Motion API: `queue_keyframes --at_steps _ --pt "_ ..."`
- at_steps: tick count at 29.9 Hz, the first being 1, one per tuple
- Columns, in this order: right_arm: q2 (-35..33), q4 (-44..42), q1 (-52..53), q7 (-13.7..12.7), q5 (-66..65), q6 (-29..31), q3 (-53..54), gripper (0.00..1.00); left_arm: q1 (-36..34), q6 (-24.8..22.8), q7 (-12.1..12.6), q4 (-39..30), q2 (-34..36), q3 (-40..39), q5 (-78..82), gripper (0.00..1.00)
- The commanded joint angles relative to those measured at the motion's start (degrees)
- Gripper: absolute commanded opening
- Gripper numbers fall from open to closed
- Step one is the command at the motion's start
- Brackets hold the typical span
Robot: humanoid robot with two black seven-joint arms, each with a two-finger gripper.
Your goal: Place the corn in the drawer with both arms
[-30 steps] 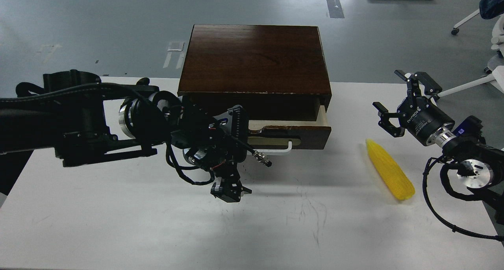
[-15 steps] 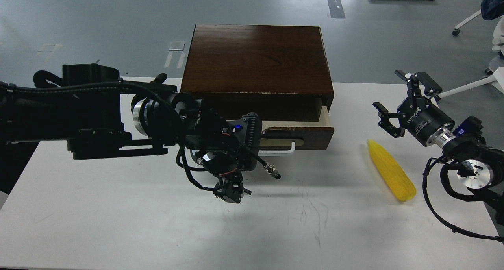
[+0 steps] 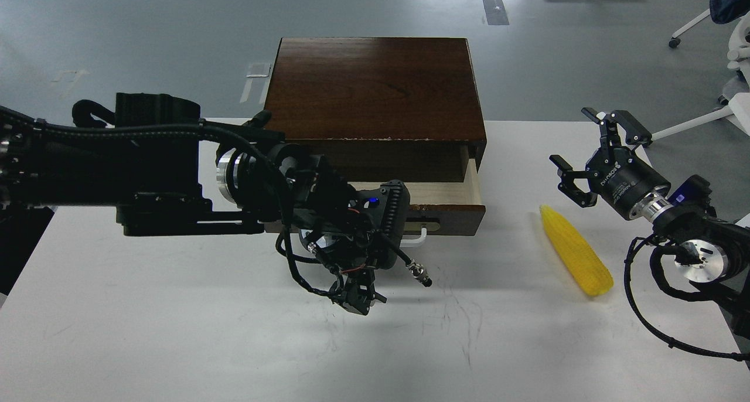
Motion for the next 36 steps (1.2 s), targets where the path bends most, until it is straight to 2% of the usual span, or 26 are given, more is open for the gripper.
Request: queue_keyframes --at_steps 1,8,15,17,22,25,26,30,31,36 --pt "0.02 0.01 0.0 0.0 0.07 0.0 0.0 1.0 -0.72 0.04 0.03 -0.89 0.18 -0.71 0.03 0.98" --pt "0.02 -0.07 0.0 0.0 -0.02 0.0 -0.18 1.0 -0.9 0.04 0.03 -5.46 4.83 -8.17 -2.26 0.98" --pt "-0.07 -0.07 0.0 0.0 -0.02 0.0 -0.18 1.0 -0.63 0.04 0.03 -5.99 12.47 -17.49 -12.09 0.98" --pt "-0.07 -0.07 0.09 0.0 -0.02 0.0 -0.26 1.0 0.24 0.04 0.03 -5.38 16.5 -21.26 -22.6 0.98" --pt "-0.24 0.1 0.27 0.0 -0.11 0.09 -0.35 1.0 3.23 0.04 0.03 -3.71 23.97 -22.77 -43.26 0.98" --pt "-0.94 0.45 0.27 0.0 -0.11 0.35 -0.35 1.0 8.83 0.04 0.03 -3.44 29.07 -22.86 -61.0 0.98" --pt "-0.95 0.45 0.27 0.0 -0.11 0.35 -0.35 1.0 8.86 0.04 0.03 -3.44 29.09 -22.86 -61.07 0.98" --pt "-3.31 0.19 0.18 0.0 -0.19 1.54 -0.52 1.0 17.8 0.04 0.03 -2.21 34.18 -22.94 -83.51 0.98" --pt "-3.93 0.28 0.18 0.0 -0.89 1.54 -0.7 1.0 20.26 1.74 0.03 -1.69 35.15 -23.03 -89.48 0.98" --pt "-5.68 0.72 0.88 0.0 -11.14 1.54 -0.53 1.0 27.91 3.25 0.03 2.52 37.79 -24.61 -110.15 0.98"
